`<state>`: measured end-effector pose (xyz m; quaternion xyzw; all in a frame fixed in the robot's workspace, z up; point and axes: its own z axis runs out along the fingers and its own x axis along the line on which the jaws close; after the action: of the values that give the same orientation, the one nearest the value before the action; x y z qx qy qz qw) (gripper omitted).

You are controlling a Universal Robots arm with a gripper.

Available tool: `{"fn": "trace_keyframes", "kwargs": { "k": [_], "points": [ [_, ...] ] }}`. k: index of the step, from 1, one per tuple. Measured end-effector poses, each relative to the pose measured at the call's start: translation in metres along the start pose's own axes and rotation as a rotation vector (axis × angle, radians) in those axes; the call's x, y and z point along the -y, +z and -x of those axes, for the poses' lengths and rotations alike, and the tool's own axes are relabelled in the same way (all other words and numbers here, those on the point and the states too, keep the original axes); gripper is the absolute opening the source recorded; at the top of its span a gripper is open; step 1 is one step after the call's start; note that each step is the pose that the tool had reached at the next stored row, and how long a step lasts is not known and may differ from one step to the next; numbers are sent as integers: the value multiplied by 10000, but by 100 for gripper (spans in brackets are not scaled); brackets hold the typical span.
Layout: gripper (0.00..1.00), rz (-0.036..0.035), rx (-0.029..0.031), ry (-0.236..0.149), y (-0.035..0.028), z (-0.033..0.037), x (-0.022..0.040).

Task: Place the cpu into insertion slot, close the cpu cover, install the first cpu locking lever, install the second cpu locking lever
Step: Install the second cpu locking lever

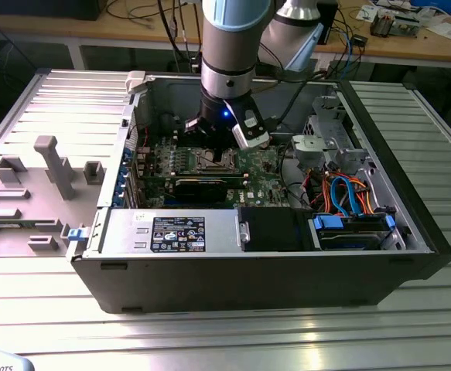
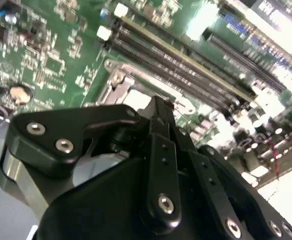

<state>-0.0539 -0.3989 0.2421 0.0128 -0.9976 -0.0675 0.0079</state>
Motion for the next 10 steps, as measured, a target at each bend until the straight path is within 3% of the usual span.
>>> {"fn": "trace_keyframes", "kwargs": {
  "k": [4,6,10],
  "points": [
    [11,17,-72,12,7,-14,27],
    [11,27,-153,21,29,-56,36],
    [11,66,-200,27,52,-140,39]
  ]
}}
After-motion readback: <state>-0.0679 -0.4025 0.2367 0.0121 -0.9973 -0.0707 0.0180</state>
